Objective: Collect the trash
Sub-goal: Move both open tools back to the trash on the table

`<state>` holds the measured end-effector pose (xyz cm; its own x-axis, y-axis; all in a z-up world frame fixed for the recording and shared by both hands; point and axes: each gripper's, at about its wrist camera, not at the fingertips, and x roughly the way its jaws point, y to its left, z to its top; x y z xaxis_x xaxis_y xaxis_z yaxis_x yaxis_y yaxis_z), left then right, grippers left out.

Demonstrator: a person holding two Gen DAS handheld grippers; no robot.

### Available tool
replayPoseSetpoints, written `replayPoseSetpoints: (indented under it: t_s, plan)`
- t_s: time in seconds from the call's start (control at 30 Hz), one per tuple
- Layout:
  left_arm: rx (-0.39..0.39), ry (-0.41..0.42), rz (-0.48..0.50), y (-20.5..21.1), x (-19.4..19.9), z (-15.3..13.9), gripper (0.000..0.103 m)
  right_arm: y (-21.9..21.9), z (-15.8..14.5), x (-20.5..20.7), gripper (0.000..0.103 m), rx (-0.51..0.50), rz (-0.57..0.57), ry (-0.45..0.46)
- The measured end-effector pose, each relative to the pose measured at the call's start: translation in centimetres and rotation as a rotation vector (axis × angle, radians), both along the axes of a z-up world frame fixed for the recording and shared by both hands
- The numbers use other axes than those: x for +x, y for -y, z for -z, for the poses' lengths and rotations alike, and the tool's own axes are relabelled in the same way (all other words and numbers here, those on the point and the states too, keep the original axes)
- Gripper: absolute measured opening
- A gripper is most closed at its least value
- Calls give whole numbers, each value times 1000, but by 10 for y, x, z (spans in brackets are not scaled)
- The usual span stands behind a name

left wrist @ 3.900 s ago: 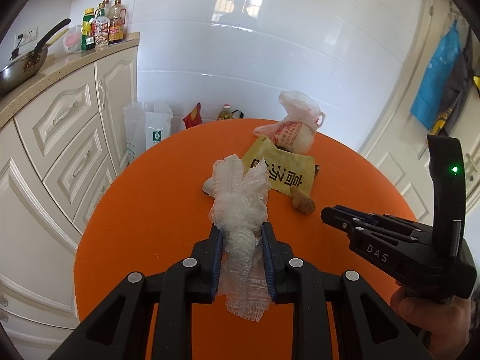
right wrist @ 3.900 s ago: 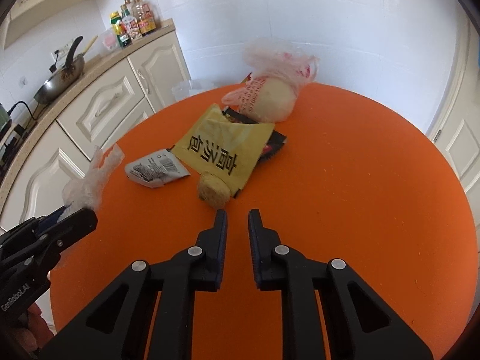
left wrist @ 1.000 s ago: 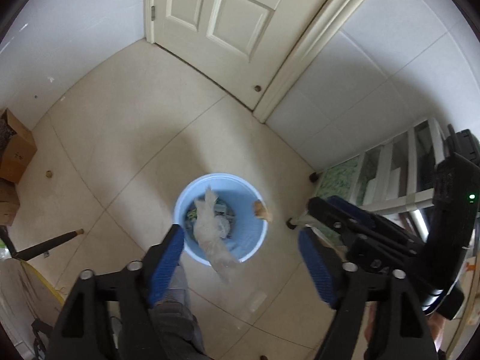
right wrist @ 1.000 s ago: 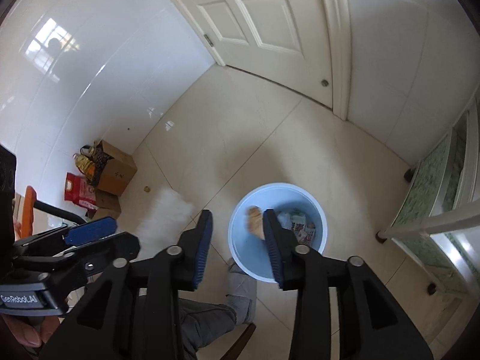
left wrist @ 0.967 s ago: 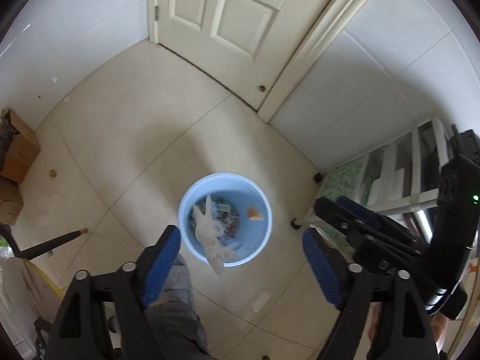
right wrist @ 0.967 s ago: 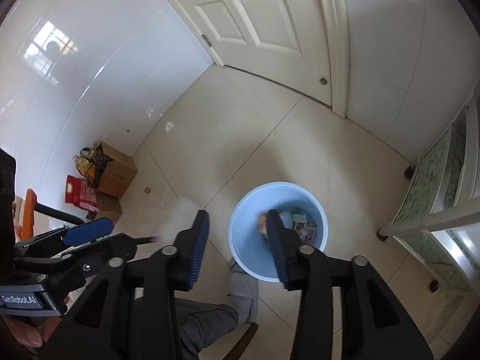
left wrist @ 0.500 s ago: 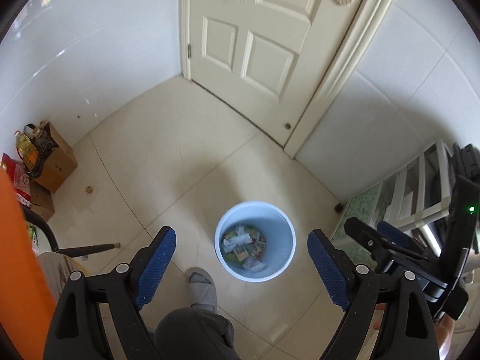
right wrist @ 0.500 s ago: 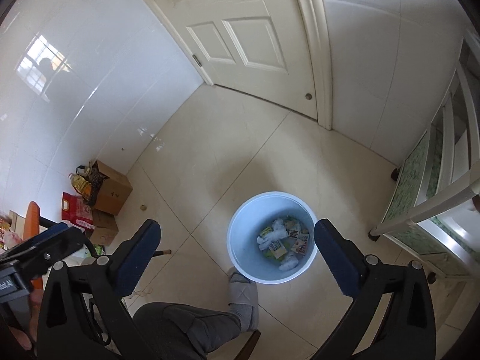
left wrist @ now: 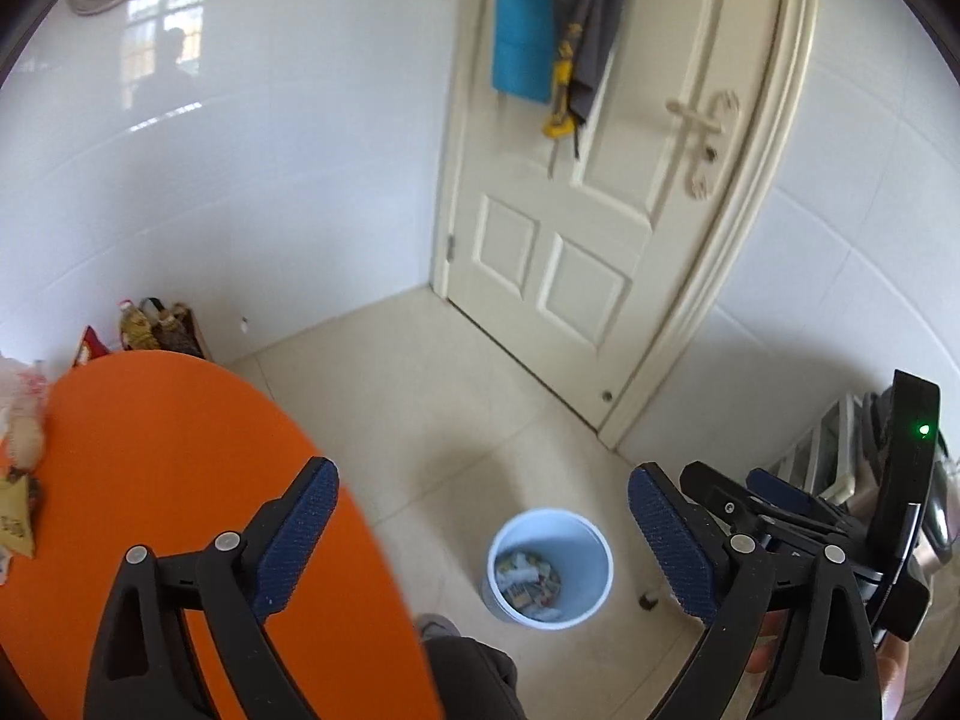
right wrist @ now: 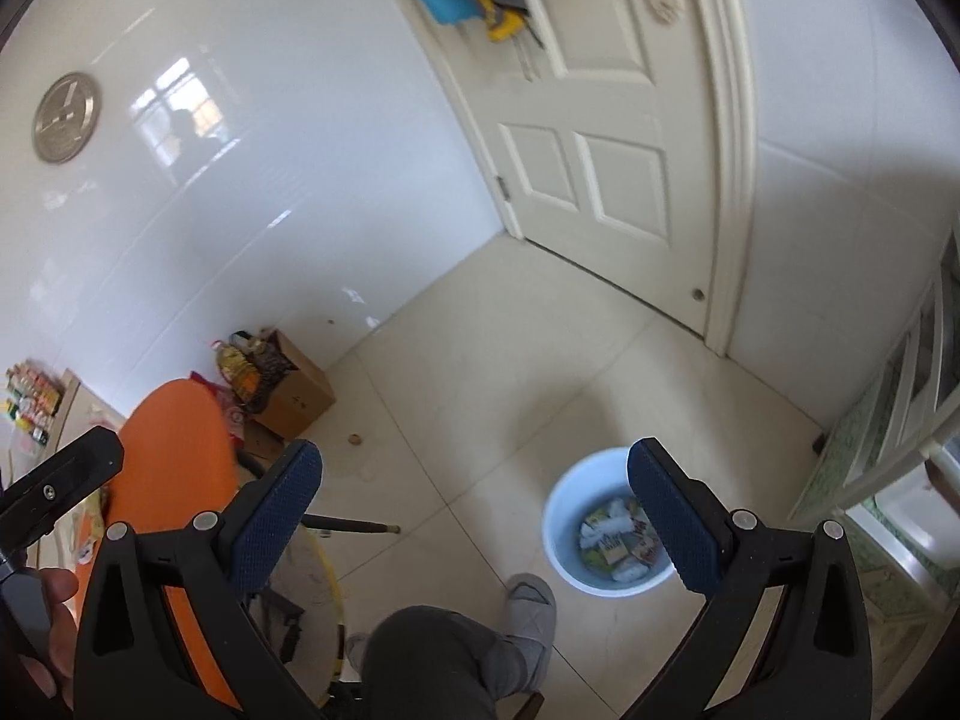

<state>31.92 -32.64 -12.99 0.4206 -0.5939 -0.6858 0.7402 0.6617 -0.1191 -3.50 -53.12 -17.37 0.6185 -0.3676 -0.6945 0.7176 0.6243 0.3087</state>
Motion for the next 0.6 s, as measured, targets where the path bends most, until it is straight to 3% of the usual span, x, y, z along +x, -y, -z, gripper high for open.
replayPoseSetpoints:
  t_s: [0.17, 0.6]
  plan:
    - [-49, 103, -99, -84, -16, -25, 98, -44, -36, 30, 103, -76, -89, 38]
    - [-147, 217, -360, -280, -68, -50, 99, -170, -88, 104, 103, -224, -357, 104]
